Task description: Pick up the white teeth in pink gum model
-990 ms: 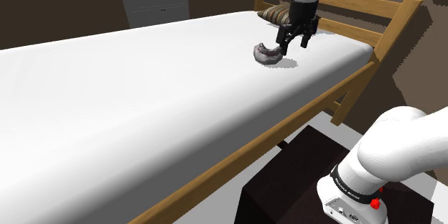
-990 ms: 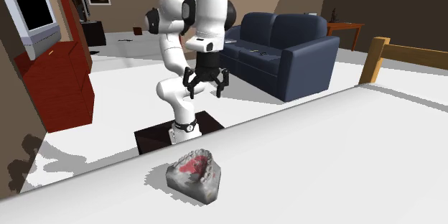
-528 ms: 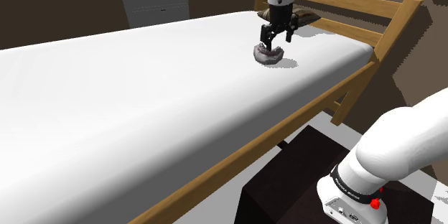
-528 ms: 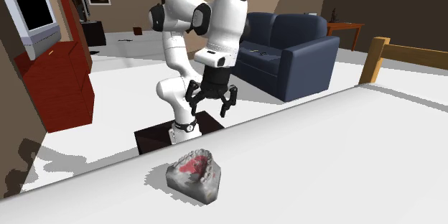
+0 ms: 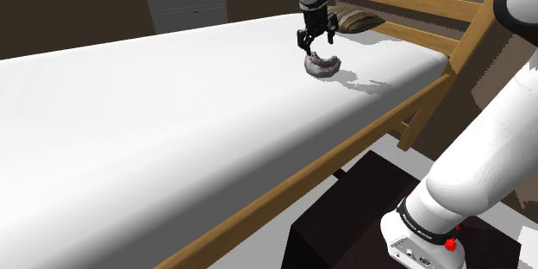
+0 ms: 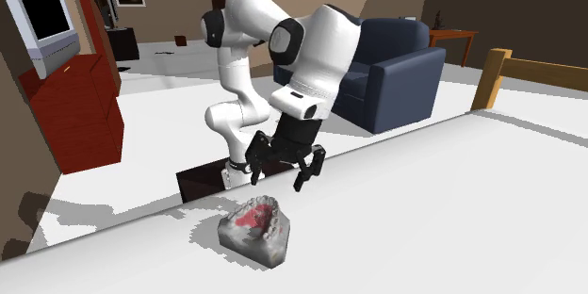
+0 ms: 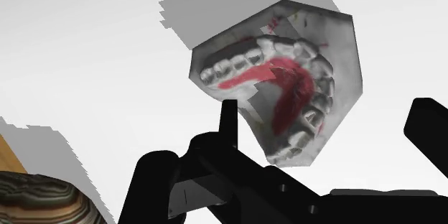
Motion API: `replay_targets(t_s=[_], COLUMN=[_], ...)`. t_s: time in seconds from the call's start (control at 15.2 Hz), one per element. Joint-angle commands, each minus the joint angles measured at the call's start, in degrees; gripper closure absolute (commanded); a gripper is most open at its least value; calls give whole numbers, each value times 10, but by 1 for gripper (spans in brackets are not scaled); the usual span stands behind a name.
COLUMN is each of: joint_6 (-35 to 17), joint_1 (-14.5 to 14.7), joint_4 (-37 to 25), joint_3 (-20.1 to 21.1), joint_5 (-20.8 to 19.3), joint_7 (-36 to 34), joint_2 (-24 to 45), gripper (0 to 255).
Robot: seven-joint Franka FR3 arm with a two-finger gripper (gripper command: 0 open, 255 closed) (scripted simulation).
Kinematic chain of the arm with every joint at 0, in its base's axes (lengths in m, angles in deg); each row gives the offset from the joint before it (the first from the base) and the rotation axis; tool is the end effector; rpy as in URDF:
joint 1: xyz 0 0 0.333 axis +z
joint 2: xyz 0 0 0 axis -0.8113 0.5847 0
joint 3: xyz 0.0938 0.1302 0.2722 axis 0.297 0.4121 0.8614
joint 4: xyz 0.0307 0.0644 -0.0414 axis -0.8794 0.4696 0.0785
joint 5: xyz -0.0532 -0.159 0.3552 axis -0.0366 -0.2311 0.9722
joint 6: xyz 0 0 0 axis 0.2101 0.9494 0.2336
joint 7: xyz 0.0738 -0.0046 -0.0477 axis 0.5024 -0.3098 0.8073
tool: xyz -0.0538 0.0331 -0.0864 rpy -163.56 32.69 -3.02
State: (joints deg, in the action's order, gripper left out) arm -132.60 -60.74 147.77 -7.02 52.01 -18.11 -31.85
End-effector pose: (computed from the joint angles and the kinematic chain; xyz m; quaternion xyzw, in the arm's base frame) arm 0.5452 -0.0780 0.5352 0.9702 -0.1527 -0.0124 0.1880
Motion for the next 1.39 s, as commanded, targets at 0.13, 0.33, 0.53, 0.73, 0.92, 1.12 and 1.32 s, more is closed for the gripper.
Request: replay_targets(t_s=[0.13,0.33,0.53,0.73,0.92,1.12,1.32], joint_6=[-11,-32,-49,-49,-49,-49,-42], joint_1=[-1,-2,-3,-3,-2,-3,-2], joint_4=[-18,2,18,18,18,17,12], joint_3=[-1,-2,-2,-2,-2,-2,-2], joint_5=[-16,-18,-20,-20,-20,-20,-19], joint_7=[-10,-18,-25,-25,-25,-25,-22], joint_2=[33,35,38,38,38,38,37], gripper=[0,0,0,255,255,255,255])
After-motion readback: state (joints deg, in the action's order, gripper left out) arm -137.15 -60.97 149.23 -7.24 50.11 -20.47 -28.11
